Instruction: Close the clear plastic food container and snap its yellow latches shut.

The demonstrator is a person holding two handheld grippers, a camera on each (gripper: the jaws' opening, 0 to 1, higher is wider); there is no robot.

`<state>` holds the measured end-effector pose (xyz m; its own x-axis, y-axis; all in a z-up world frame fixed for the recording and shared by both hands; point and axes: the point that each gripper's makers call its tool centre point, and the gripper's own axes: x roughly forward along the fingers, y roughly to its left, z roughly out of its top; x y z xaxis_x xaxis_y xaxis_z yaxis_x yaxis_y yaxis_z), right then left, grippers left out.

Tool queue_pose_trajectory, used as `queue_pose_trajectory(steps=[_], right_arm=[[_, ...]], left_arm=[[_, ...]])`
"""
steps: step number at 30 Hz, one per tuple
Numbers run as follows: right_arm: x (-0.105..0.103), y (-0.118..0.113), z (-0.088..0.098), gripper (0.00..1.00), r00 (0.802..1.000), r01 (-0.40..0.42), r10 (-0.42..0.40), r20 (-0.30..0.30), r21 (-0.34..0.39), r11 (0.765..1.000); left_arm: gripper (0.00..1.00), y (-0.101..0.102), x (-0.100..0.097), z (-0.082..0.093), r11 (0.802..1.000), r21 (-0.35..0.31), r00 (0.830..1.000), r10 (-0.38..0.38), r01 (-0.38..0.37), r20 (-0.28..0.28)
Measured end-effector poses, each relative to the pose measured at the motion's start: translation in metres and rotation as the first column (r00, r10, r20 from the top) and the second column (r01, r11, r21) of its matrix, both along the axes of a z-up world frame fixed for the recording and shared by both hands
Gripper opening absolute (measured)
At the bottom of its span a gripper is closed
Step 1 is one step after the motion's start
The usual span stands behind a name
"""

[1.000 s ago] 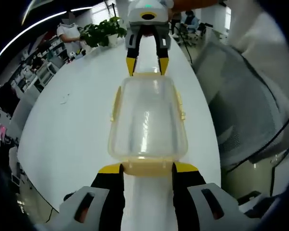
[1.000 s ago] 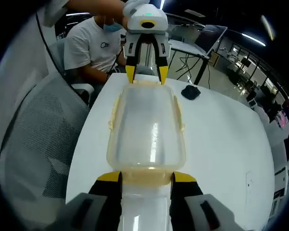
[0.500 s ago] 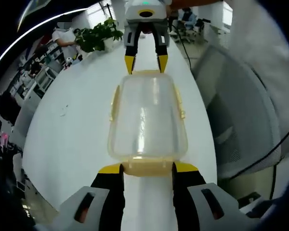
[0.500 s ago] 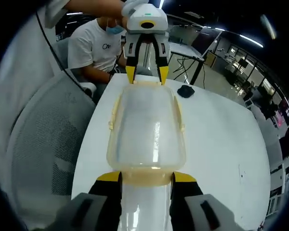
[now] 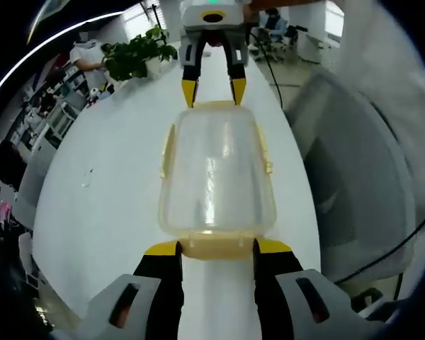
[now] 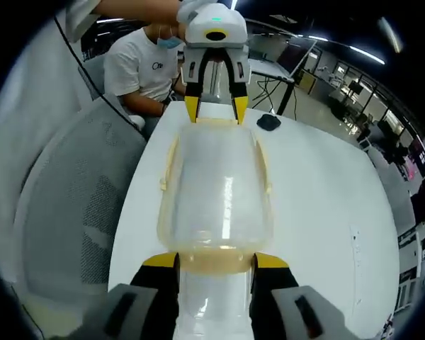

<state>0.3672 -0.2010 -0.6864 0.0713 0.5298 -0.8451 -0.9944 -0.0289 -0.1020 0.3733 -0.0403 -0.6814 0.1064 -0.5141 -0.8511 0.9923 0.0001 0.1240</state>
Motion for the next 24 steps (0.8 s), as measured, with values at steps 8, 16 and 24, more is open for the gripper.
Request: queue_pose_trajectory(steps=[8,16,24], right_arm=[[0.005,-0.027,-0.004,0.36,1.0,0.001,-0.001,0.002,-0.007,1.0],[0.008,-0.053,-0.011,0.36,1.0,0.004,-0.005,-0.004,-0.007,1.0],[0.009,-0.078,-0.018,0.36,1.0,0.01,-0.01,-0.004,-0.019,1.0]], left_arm=[[0.36,-0.026,0.005,-0.005,1.0,0.01,1.0,0.004,-0.004,0.001],[0.36,-0.051,0.009,-0.013,1.0,0.019,1.0,0.002,-0.002,-0.004],[0.36,-0.077,0.012,-0.024,0.999,0.032,1.0,-0.005,0.005,0.001]])
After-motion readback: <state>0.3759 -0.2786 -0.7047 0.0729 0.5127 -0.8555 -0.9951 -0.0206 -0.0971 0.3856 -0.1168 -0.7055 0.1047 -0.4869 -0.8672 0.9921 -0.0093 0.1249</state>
